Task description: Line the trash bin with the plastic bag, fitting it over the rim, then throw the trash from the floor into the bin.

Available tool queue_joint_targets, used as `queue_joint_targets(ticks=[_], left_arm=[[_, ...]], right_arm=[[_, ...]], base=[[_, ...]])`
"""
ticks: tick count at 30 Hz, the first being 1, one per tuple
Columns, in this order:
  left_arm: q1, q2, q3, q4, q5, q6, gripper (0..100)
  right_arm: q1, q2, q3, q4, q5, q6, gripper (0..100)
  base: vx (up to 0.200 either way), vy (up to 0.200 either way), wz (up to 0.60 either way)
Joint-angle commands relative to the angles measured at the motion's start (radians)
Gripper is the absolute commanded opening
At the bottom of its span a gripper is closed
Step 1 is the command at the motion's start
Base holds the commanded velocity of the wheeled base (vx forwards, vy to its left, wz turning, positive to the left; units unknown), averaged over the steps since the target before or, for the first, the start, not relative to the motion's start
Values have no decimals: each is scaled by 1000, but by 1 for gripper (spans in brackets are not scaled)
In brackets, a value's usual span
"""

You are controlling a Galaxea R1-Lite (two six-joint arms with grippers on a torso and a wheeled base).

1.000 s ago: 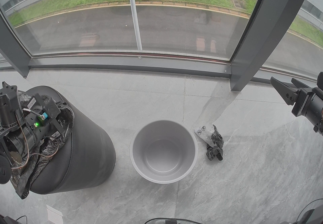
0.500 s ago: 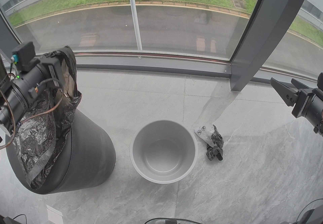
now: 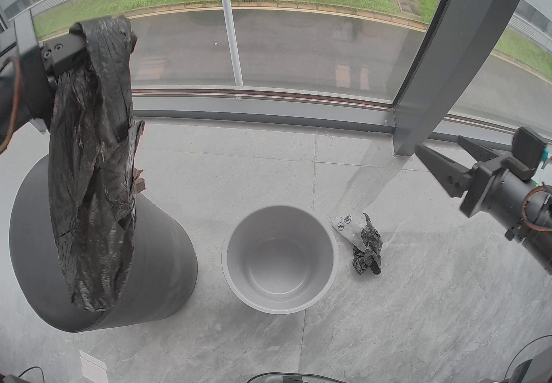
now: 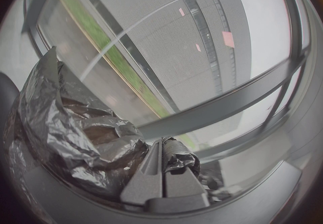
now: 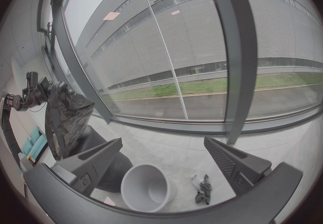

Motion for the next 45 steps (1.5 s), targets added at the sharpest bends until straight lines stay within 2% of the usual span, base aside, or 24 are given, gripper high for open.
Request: queue_joint_targets(ticks=[1, 6, 7, 8, 10, 14, 20, 24, 33, 40, 45], left_arm=[[0, 38, -177, 95, -98, -160, 0], [-114, 132, -243, 98, 124, -148, 0], [-137, 140, -241, 98, 159, -140, 0], [-137, 140, -241, 98, 159, -140, 0], [-188, 181, -238, 96, 227, -74, 0], [-194, 207, -235, 92, 239, -60, 0], [-215, 241, -240, 85, 227, -63, 0], [-255, 243, -244, 85, 228, -63, 0], [-315, 218, -243, 85, 233, -63, 0], [-318, 204, -235, 85, 227, -65, 0], [-330, 190, -234, 84, 227, -68, 0]], right_arm=[[217, 336, -116, -132, -109, 2, 100], [281, 434, -158, -196, -126, 2, 100], [289, 445, -161, -198, -126, 2, 100], [289, 445, -161, -198, -126, 2, 100], [315, 474, -170, -198, -128, 3, 100], [335, 502, -171, -199, -128, 3, 100], [412, 581, -173, -239, -128, 12, 100], [445, 626, -199, -260, -129, 21, 100], [410, 744, -287, -264, -157, 17, 100], [349, 828, -383, -265, -206, 12, 100], [327, 836, -409, -264, -207, 5, 100]], base=[[0, 0, 0], [0, 0, 0], [0, 0, 0], [0, 0, 0], [0, 0, 0], [0, 0, 0], [0, 0, 0], [0, 0, 0], [0, 0, 0], [0, 0, 0], [0, 0, 0]])
